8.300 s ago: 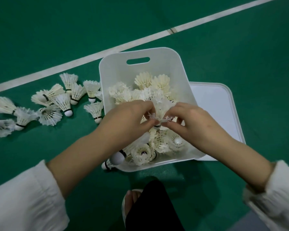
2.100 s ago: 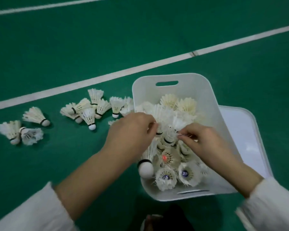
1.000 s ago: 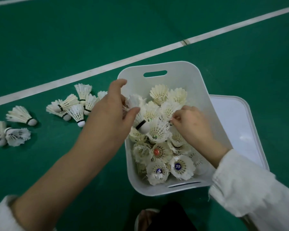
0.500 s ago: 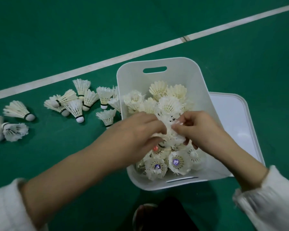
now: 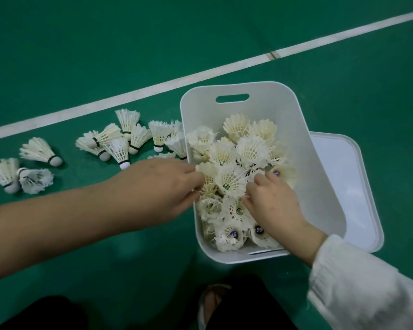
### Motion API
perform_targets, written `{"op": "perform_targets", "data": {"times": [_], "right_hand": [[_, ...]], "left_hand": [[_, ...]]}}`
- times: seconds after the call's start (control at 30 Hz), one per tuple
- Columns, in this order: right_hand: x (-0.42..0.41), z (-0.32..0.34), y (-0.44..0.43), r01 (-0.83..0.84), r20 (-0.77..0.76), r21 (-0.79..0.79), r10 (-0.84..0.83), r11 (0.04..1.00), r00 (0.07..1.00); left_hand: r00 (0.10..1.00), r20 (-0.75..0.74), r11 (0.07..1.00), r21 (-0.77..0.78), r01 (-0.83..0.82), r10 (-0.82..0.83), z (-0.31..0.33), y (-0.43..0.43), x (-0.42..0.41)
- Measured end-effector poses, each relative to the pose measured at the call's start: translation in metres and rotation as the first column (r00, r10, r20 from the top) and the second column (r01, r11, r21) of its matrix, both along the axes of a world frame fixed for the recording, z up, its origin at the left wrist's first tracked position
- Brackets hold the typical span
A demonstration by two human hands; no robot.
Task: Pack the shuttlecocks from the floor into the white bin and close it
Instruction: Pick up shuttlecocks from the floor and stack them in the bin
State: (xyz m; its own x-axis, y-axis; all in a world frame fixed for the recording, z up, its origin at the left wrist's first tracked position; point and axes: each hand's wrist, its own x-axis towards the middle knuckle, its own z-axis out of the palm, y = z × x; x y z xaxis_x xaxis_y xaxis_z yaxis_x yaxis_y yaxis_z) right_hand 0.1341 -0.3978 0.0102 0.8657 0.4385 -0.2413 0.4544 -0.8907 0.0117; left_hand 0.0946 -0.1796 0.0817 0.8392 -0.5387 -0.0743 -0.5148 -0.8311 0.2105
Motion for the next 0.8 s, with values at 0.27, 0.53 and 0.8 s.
{"op": "perform_targets", "data": {"times": [0.27, 0.53, 0.8], "right_hand": [[0.010, 0.043, 0.012, -0.011, 0.001, 0.012, 0.011, 1.000, 1.000], [0.002, 0.113, 0.113, -0.311, -0.199, 0.381, 0.405, 0.871, 0.892], [0.031, 0.022, 0.205, -0.034, -0.395, 0.226, 0.123, 0.974, 0.910]], "left_hand": [[1.000, -0.012, 0.990, 0.143, -0.007, 0.009, 0.007, 0.042, -0.010], [0.956, -0.116, 0.948, 0.207, -0.241, 0.268, 0.003, 0.098, -0.036], [0.811, -0.093, 0.816, 0.095, -0.570, 0.577, -0.057, 0.161, -0.058]]}}
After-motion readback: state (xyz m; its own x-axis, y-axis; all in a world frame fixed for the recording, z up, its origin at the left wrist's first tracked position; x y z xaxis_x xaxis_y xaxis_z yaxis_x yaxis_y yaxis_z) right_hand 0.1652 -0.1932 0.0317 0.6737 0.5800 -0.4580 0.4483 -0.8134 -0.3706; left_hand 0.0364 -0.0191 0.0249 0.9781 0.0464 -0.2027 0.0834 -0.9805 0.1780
